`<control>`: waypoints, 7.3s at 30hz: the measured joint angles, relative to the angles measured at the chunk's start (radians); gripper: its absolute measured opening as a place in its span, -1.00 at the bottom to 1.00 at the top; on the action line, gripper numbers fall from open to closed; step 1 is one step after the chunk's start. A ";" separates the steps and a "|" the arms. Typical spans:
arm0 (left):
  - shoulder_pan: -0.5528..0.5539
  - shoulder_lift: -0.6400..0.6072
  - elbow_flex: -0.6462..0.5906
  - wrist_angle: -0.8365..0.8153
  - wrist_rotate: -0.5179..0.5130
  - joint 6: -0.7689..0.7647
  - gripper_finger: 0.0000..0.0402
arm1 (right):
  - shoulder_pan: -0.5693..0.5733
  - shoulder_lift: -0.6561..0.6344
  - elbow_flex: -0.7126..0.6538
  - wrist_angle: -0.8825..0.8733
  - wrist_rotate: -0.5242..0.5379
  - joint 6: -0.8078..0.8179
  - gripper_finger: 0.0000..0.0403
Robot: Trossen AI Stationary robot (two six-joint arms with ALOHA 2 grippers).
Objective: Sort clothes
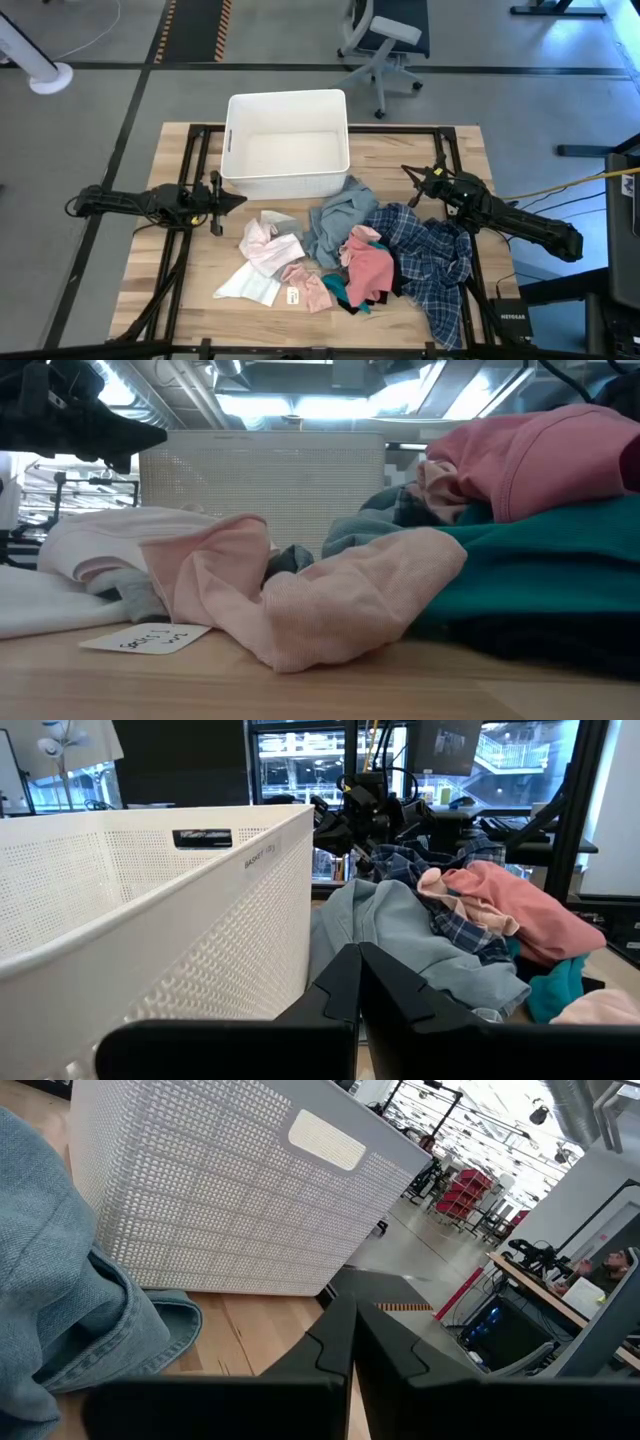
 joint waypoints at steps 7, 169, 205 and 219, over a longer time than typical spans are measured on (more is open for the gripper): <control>0.002 0.000 0.000 0.007 -0.003 0.022 -1.00 | 0.000 0.000 0.000 0.002 -0.001 0.004 -0.91; -0.502 1.574 1.098 -0.536 0.081 -0.907 -0.97 | 0.000 0.000 0.000 -0.025 -0.274 0.082 -0.91; -0.191 1.229 1.217 -0.236 -0.141 0.081 -0.97 | 0.000 0.000 0.000 -0.026 -0.274 0.082 -0.91; -0.008 1.153 1.218 0.089 -0.286 0.416 -0.96 | 0.000 0.000 0.000 -0.026 -0.274 0.082 -0.91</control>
